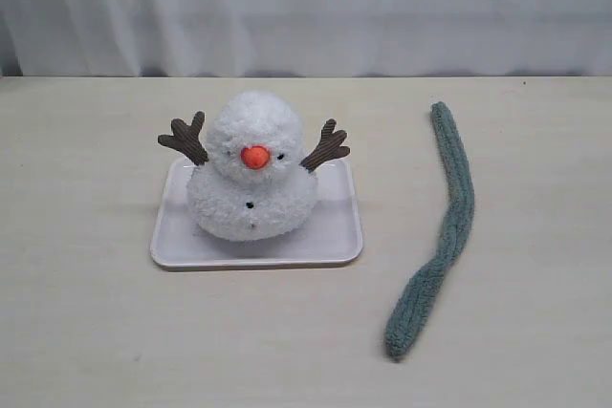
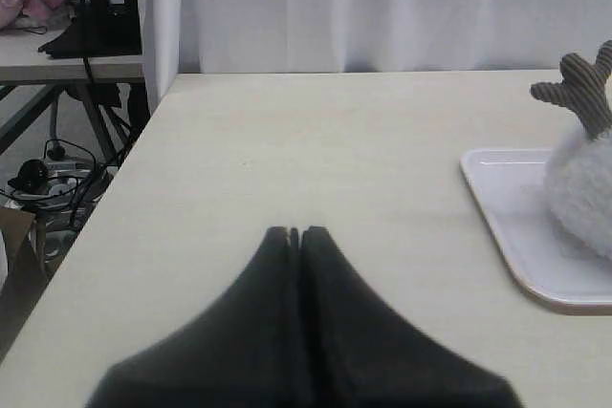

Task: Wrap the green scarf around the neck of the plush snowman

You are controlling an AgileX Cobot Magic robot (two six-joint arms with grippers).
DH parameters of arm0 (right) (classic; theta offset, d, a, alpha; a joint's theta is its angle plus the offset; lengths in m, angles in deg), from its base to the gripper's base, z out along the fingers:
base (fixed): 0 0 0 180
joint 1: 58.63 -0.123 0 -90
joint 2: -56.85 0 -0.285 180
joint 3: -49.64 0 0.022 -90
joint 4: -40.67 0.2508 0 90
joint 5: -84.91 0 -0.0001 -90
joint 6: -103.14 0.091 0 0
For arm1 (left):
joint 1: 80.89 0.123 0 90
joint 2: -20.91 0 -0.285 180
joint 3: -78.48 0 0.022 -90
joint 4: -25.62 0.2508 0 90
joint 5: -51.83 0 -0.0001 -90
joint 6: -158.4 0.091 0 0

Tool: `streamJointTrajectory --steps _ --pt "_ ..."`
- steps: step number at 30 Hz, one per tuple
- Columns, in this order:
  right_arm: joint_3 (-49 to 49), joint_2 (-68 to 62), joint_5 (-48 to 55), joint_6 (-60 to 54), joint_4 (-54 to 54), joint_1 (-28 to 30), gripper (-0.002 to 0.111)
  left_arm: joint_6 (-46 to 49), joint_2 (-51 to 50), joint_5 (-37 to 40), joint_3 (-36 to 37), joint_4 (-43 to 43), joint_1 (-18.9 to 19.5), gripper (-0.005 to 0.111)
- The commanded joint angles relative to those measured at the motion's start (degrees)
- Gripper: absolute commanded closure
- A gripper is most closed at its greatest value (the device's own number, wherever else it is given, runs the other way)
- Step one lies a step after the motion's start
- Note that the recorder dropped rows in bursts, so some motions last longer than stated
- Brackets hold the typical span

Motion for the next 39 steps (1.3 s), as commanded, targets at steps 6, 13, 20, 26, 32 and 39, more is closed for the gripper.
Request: streamJointTrajectory --steps 6,13,20,26,32,39 --pt "0.2 0.2 -18.4 -0.4 -1.0 0.1 0.104 0.0 0.2 -0.7 0.1 -0.2 0.0 0.107" --pt "0.2 0.2 -38.8 -0.4 -1.0 0.1 0.104 0.0 0.2 -0.7 0.1 -0.2 0.0 0.107" --pt "0.2 0.2 -48.1 21.6 -0.7 0.1 0.104 0.0 0.2 -0.7 0.1 -0.2 0.0 0.107" --pt "-1.5 0.2 -49.1 28.0 0.5 0.1 0.103 0.0 0.2 -0.7 0.1 -0.2 0.0 0.107" --pt "-13.7 -5.1 -28.0 29.0 -3.4 0.1 0.070 0.0 0.2 -0.6 0.1 -0.2 0.0 0.107" --pt "-24.7 -15.9 -9.7 25.5 -4.1 0.1 0.028 0.0 0.2 -0.7 0.1 -0.2 0.0 0.107"
